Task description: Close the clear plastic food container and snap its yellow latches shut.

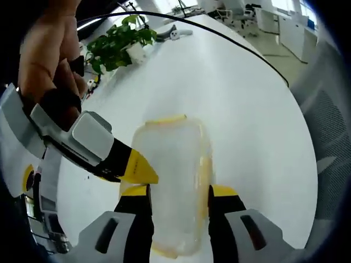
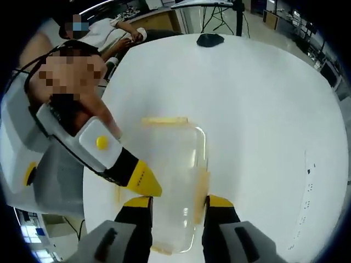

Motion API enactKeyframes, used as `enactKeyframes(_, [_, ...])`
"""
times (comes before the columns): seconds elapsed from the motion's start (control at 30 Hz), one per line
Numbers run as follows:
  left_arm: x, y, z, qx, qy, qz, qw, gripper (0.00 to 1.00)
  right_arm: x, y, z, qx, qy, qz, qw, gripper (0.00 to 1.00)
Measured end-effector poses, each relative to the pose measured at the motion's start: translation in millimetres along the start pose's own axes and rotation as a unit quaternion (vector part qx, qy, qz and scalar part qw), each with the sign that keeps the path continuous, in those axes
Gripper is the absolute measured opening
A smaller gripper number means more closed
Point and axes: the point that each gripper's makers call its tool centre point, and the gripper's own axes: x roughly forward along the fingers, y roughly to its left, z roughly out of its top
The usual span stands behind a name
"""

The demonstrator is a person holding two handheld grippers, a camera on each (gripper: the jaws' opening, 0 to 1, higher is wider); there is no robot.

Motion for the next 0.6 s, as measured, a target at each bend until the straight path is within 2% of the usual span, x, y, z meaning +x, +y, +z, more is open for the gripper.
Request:
enactKeyframes(0.27, [-0.9,1.3,0.1,0.007,0.003,0.008,0.9999,0.35,-0.3,-1.3,-2.2,0.009,-0.006,0.015,0.9998,0.31])
enactKeyframes(0.3, [-0.4,1.8,1.0,0.008,0.001,0.009,0.9999,0.35,-0.4,-1.3,-11.3,0.06,-0.001,0.003,0.9982,0.31])
enactKeyframes(0.33, [-0.8,1.7,0.5,0.007,0.002,0.009,0.9999,0.35,1.5,-2.6,-9.9,0.022,-0.001,0.019,0.9996,0.31])
enactKeyframes(0.37, [-1.1,1.6,0.5,0.006,0.002,0.009,0.9999,0.35,2.5,-3.5,-10.8,0.017,-0.001,0.019,0.9997,0.31])
enactKeyframes(0.6, [-1.2,0.7,0.2,0.005,-0.002,0.012,0.9999,0.35,1.5,-1.8,-7.6,0.019,0.002,0.018,0.9997,0.32])
